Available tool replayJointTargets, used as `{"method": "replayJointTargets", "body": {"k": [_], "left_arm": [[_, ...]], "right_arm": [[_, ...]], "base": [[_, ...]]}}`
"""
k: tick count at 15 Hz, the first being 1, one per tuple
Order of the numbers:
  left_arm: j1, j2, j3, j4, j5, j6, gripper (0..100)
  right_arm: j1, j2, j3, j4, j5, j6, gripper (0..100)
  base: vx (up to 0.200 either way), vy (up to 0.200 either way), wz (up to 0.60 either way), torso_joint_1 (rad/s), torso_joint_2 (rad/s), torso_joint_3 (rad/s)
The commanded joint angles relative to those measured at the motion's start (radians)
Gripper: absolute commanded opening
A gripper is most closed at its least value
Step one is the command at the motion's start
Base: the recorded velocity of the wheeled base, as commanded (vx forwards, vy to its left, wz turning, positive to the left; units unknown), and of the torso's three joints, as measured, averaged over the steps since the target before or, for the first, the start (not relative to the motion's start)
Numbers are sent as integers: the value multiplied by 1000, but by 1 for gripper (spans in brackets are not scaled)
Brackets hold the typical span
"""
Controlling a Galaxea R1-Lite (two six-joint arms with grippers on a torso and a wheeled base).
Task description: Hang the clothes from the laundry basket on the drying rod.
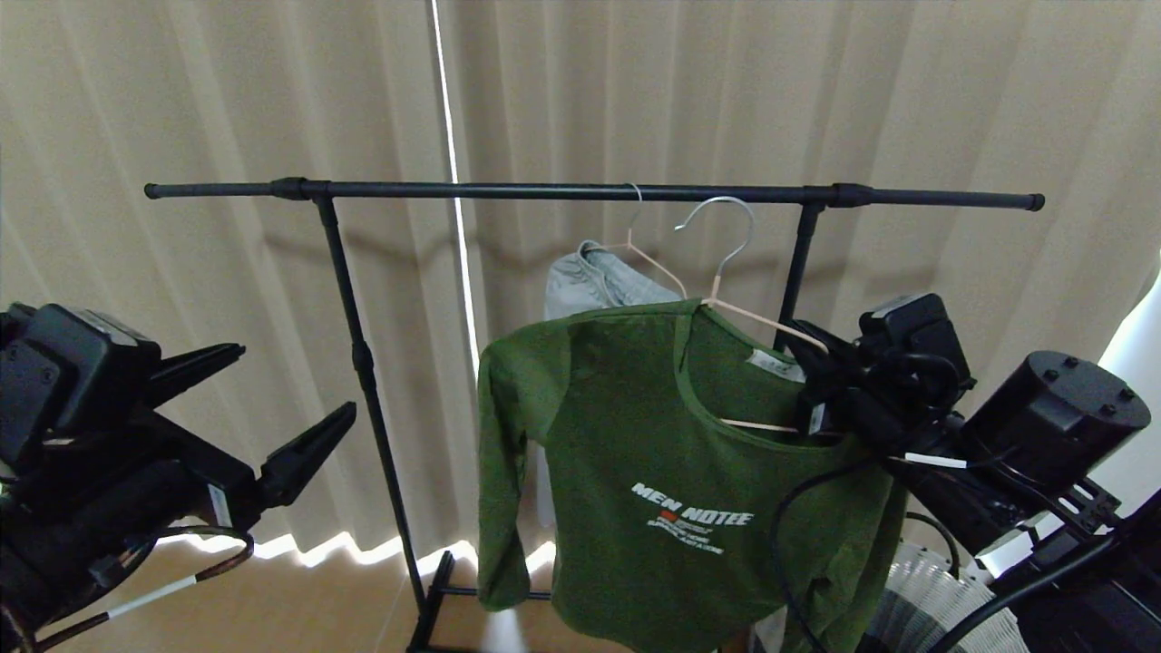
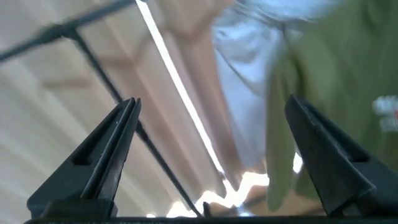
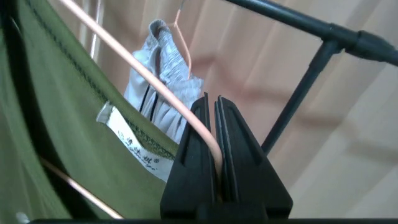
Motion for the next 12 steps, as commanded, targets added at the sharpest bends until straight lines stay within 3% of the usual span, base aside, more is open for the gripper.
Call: {"method": "replayJointTargets", "body": {"k": [1, 7, 12], "left_arm": [[-10, 41, 12, -3, -4, 0, 100], [-153, 125, 3, -1, -19, -12, 100], [-109, 237, -18, -5, -13, -12, 100]], "right_arm": [[4, 19, -24, -11, 2, -1, 0], [82, 7, -79, -11, 9, 7, 0], [91, -25, -93, -11, 12, 37, 0]], "base": [[0, 0, 0, 0, 0, 0], [0, 0, 0, 0, 0, 0], [0, 0, 0, 0, 0, 0]]}}
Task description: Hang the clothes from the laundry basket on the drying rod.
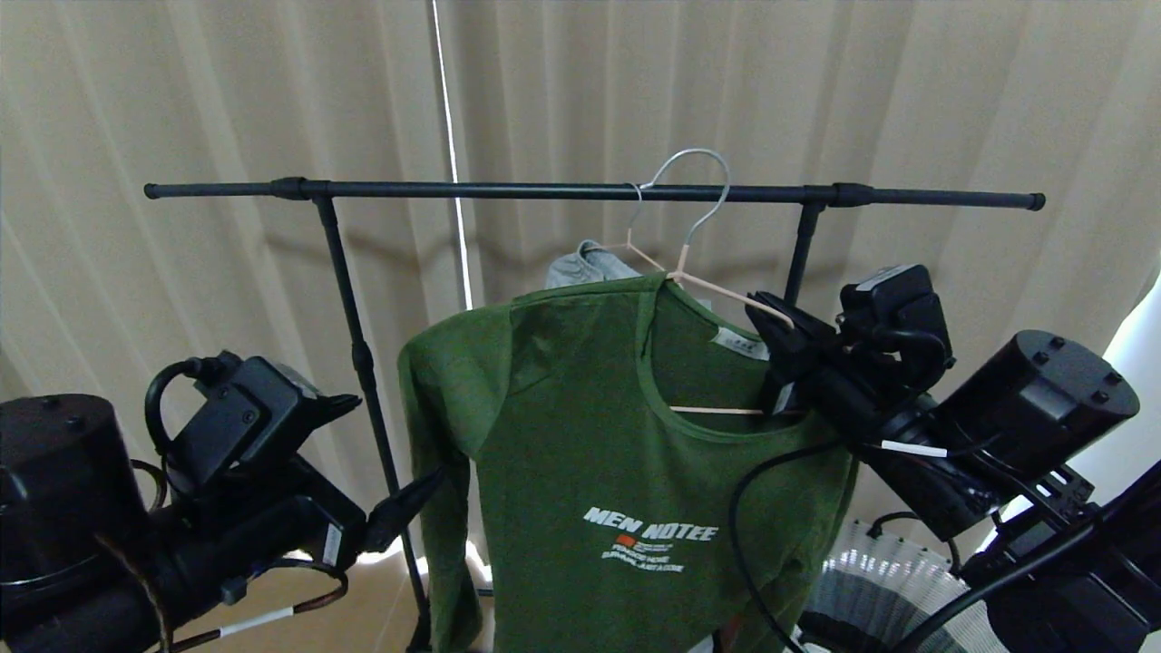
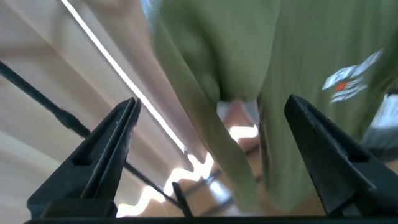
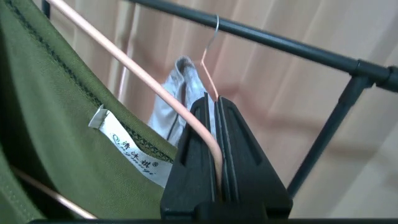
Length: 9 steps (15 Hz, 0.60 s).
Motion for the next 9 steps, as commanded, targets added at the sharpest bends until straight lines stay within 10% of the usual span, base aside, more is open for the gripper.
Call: {"method": "replayJointTargets", "body": {"k": [1, 6, 7, 9], "left_arm": [[34, 55, -18, 0, 3, 0, 100], [48, 58, -47, 0, 6, 0, 100], [48, 78, -61, 0, 6, 0, 0], [50, 98, -69, 0, 8, 1, 0]], "right_arm": [[1, -31, 4, -9, 1, -1, 0], [1, -67, 14, -9, 1, -1, 0], [1, -74, 26, -9, 8, -1, 0], [1, -91, 35, -9, 30, -1, 0]], "base": [[0, 0, 0, 0, 0, 0], [0, 0, 0, 0, 0, 0], [0, 0, 0, 0, 0, 0], [0, 0, 0, 0, 0, 0]]}}
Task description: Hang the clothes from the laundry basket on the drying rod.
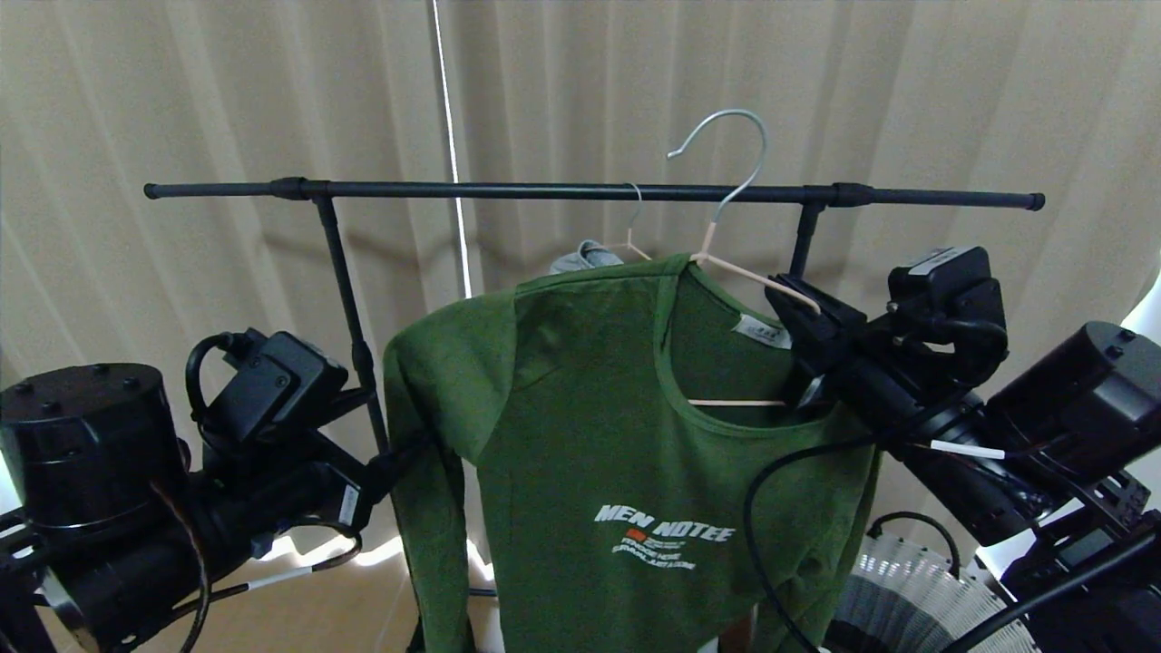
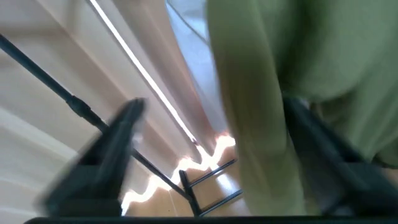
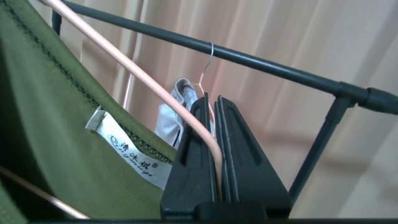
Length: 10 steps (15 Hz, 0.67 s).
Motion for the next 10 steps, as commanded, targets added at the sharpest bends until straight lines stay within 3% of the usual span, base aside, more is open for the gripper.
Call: {"method": "replayJointTargets", "body": {"k": [1, 5, 8, 10], "left_arm": [[15, 33, -4, -1, 1, 10, 0], [72, 44, 22, -57, 2, 13, 0], [177, 0, 65, -59, 1, 56, 0], [197, -14, 86, -60, 1, 62, 0]], "right_arm": [[0, -21, 9, -8, 3, -1, 0], [-7, -27, 9, -8, 0, -2, 0], [-86, -33, 10, -8, -1, -19, 0], [-98, -33, 10, -8, -1, -24, 0]], "base": [[0, 0, 0, 0, 0, 0], [0, 0, 0, 0, 0, 0], [0, 0, 0, 0, 0, 0], [0, 0, 0, 0, 0, 0]]}}
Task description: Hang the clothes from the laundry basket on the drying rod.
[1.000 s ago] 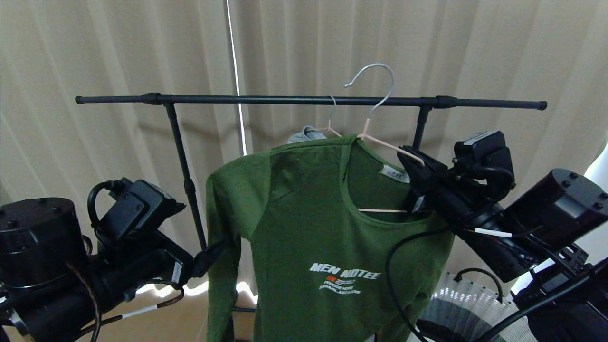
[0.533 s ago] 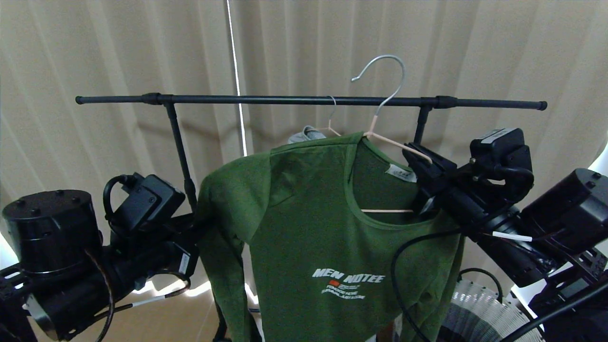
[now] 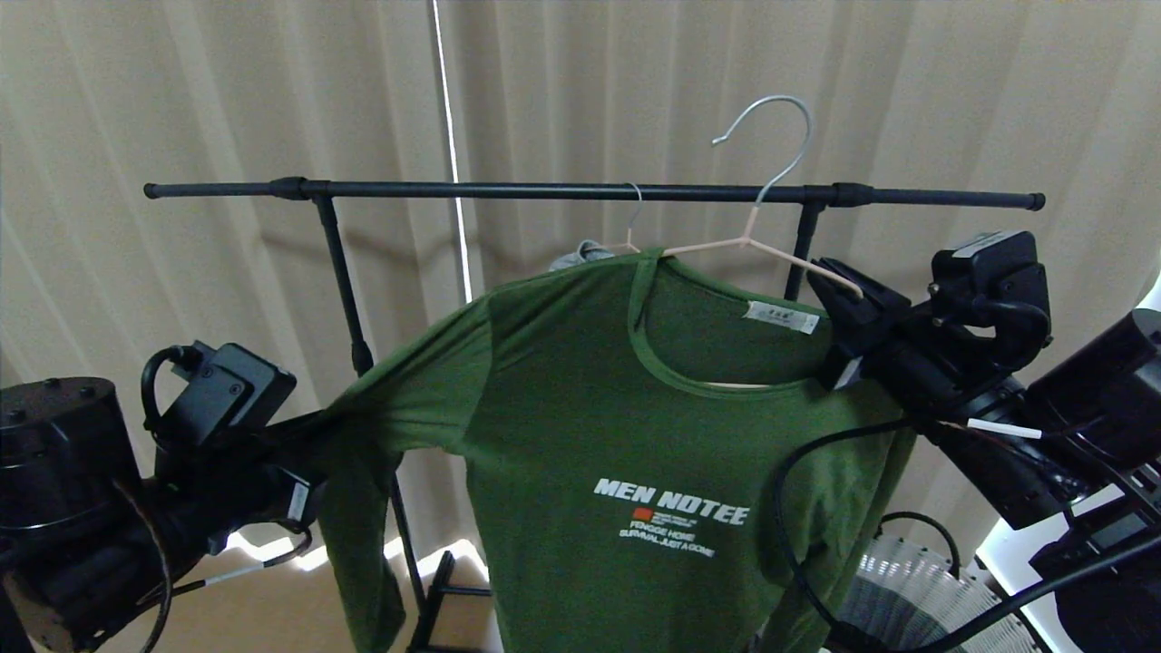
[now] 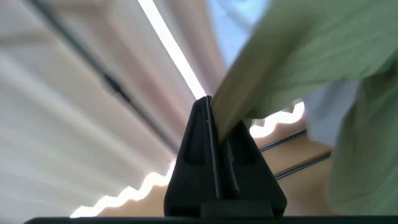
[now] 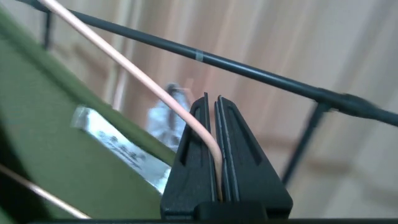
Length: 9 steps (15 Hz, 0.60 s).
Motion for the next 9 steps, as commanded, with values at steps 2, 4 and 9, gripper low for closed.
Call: {"method": "replayJointTargets", "body": {"k": [2, 4, 9], "left_arm": [[6, -46, 25, 0, 0, 6, 0], [-14, -64, 29, 1, 1, 13, 100], [-23, -175, 69, 0, -8, 7, 100]], "right_arm": [[-9, -1, 5, -7, -1, -1, 0], [-10, -3, 5, -7, -1, -1, 0], [-12, -15, 31, -7, -5, -13, 0]], "base": [[0, 0, 0, 0, 0, 0], [0, 0, 0, 0, 0, 0], [0, 0, 0, 0, 0, 0]]}}
